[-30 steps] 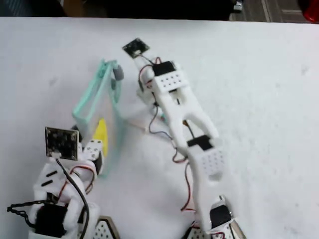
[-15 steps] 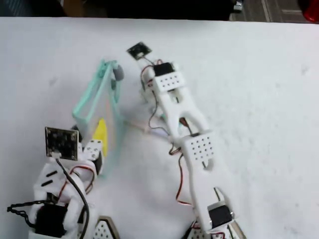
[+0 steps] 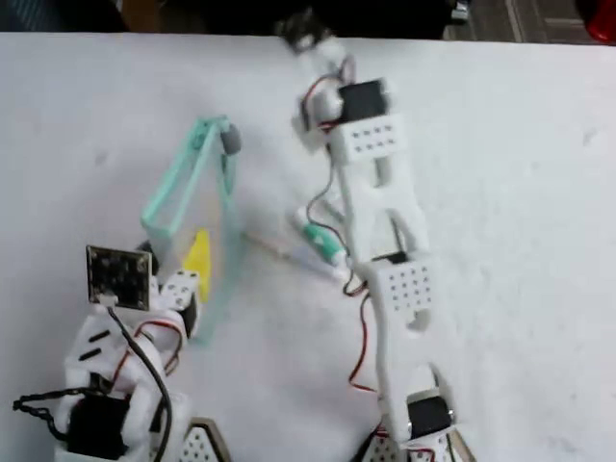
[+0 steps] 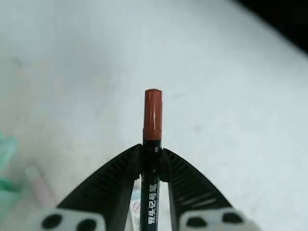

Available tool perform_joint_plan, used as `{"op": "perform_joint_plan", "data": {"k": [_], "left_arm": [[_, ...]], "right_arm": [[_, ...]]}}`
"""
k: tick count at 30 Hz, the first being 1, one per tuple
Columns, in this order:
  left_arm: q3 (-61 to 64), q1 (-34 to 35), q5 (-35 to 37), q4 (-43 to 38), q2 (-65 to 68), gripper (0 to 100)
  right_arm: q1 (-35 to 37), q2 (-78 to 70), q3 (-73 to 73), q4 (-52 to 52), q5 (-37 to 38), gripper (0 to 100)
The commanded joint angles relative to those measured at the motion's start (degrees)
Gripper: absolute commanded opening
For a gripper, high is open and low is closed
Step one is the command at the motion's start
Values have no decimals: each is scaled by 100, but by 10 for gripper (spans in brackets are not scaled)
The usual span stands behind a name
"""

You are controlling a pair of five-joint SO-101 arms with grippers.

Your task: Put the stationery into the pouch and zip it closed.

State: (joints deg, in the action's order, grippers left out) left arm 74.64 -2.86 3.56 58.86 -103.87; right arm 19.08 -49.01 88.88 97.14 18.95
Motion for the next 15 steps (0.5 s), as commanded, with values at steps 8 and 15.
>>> {"op": "perform_joint_plan", "data": {"k": [8, 15], "left_arm": [[-176, 13, 536, -44, -84, 245], [-158, -40, 536, -35, -84, 248]], "right_arm": [[259, 3020, 44, 171, -1029, 16], [655, 5051, -1952, 171, -1371, 16]]}}
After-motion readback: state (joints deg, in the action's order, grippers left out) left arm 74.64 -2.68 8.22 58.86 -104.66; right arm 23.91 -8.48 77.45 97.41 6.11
